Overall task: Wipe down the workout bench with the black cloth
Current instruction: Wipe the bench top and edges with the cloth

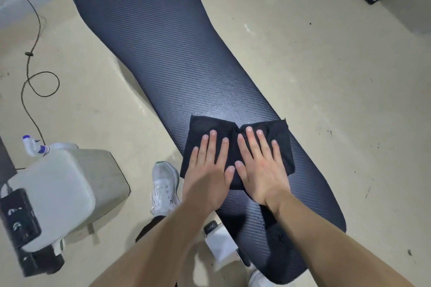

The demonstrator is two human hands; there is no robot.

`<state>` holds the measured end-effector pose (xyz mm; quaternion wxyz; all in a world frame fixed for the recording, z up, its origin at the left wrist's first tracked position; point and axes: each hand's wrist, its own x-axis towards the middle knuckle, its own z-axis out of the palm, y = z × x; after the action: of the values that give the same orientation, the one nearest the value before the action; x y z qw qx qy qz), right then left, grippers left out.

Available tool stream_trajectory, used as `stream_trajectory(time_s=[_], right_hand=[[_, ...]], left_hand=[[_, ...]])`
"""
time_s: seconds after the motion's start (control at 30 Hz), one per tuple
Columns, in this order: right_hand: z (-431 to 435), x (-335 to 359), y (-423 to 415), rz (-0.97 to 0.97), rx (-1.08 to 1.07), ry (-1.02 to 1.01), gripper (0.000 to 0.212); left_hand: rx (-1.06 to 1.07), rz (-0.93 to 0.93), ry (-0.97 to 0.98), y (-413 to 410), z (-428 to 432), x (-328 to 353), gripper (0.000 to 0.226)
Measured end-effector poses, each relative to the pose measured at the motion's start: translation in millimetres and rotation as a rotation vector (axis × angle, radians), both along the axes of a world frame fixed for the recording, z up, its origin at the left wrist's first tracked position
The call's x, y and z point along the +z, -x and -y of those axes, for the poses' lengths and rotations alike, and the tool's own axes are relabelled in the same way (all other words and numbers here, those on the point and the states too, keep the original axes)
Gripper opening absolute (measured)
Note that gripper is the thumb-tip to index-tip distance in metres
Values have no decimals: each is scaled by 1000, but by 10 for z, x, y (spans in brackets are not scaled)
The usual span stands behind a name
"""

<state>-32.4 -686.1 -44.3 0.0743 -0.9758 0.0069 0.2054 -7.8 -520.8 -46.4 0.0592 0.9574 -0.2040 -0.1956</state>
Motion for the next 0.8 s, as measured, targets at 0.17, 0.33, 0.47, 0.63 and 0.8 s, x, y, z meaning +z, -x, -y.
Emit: stream_trajectory(time_s=[0.17,0.33,0.47,0.63,0.8], right_hand=[[-26,-9,-12,-4,-12,13,67],[-234,-48,-518,36,-60,-1,69],[-413,-96,-1238,66,-60,-21,68],[-595,-145,-2159,93,-109,-37,68],[-709,-127,-3051,109,-138,-41,67]], left_hand=[[0,21,13,-131,-67,-10,73],[74,56,4,-648,-175,-12,75],[24,89,2,-1374,-381,-32,74],[-51,124,-24,-2378,-584,-62,74],[-45,80,2,-3326,-659,-78,73]])
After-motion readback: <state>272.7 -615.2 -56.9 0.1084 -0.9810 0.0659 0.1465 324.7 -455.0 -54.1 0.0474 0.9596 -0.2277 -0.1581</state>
